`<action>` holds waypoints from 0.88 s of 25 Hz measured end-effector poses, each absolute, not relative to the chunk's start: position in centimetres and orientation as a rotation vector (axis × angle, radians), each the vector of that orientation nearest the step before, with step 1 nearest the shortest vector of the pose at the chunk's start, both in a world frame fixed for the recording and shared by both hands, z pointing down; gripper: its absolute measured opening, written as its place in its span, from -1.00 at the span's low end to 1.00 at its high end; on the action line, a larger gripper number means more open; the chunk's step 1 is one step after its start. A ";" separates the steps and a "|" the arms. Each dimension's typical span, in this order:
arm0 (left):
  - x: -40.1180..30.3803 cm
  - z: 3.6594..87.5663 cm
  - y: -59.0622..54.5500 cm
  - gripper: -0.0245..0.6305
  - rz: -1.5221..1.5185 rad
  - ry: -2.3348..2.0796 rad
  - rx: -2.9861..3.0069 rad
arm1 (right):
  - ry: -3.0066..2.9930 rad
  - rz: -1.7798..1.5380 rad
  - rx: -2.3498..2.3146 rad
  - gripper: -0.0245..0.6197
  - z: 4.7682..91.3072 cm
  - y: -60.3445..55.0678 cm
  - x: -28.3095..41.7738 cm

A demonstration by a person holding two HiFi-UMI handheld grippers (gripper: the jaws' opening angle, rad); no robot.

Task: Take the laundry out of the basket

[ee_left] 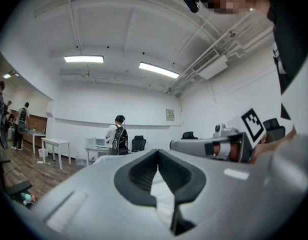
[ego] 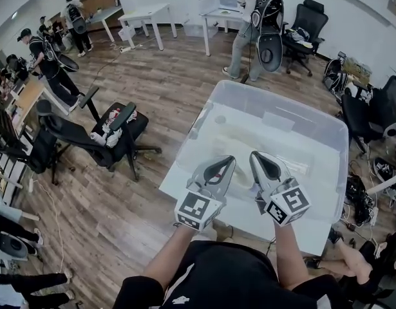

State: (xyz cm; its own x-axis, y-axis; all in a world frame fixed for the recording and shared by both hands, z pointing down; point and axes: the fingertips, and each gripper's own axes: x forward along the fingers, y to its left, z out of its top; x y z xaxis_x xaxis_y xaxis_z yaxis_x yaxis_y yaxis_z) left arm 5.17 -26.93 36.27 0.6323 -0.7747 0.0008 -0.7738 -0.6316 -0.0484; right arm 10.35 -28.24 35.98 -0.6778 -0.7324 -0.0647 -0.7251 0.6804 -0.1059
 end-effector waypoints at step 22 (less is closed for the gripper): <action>2.0 36.9 -36.1 -0.90 0.026 1.240 -2.881 | 2.777 -0.125 -1.373 -0.94 37.6 -36.7 8.1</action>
